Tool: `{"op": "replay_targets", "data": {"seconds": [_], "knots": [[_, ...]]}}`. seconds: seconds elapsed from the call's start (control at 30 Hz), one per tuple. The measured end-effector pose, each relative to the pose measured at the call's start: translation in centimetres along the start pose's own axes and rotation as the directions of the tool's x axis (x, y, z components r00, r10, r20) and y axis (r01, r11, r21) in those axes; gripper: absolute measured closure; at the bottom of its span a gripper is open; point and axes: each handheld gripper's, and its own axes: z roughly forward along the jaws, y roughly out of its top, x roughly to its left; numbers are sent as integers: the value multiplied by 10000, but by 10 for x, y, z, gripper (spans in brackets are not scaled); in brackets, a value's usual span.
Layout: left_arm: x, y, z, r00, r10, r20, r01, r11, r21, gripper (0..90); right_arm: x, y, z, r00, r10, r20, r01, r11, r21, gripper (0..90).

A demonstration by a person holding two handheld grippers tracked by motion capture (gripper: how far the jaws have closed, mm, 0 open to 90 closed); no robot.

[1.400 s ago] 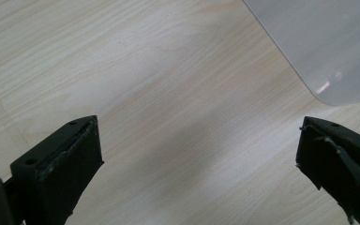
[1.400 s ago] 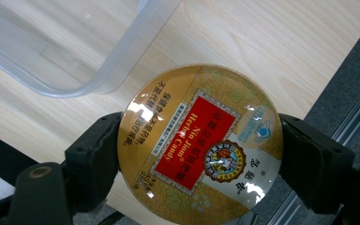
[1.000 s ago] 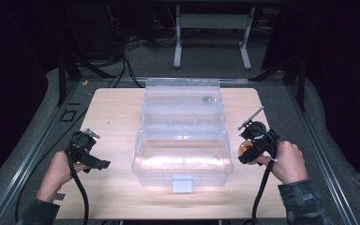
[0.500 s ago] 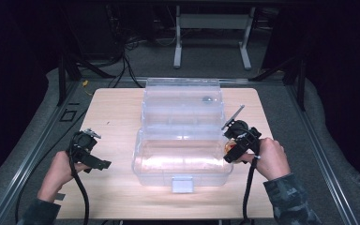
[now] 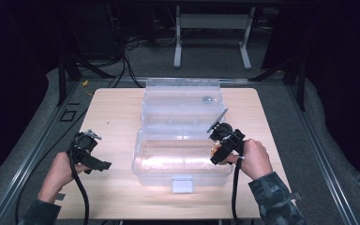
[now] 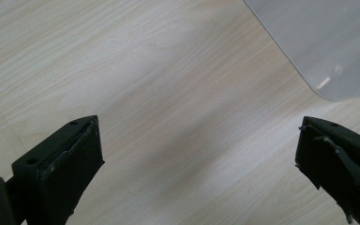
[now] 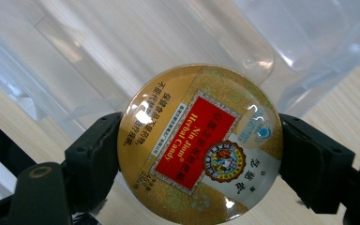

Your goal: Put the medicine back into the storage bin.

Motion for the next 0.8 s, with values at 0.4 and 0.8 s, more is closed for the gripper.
{"op": "replay_targets", "data": {"seconds": [0.4,0.8], "knots": [[1,-1,1,10000,-4,-6,4,10000,35,7,6,4,26,9998,8,-181,-1,9992,393,198],[0,-2,2,10000,37,10,-37,9999,127,7,8,0,42,9996,80,-274,-60,9974,714,198]]}}
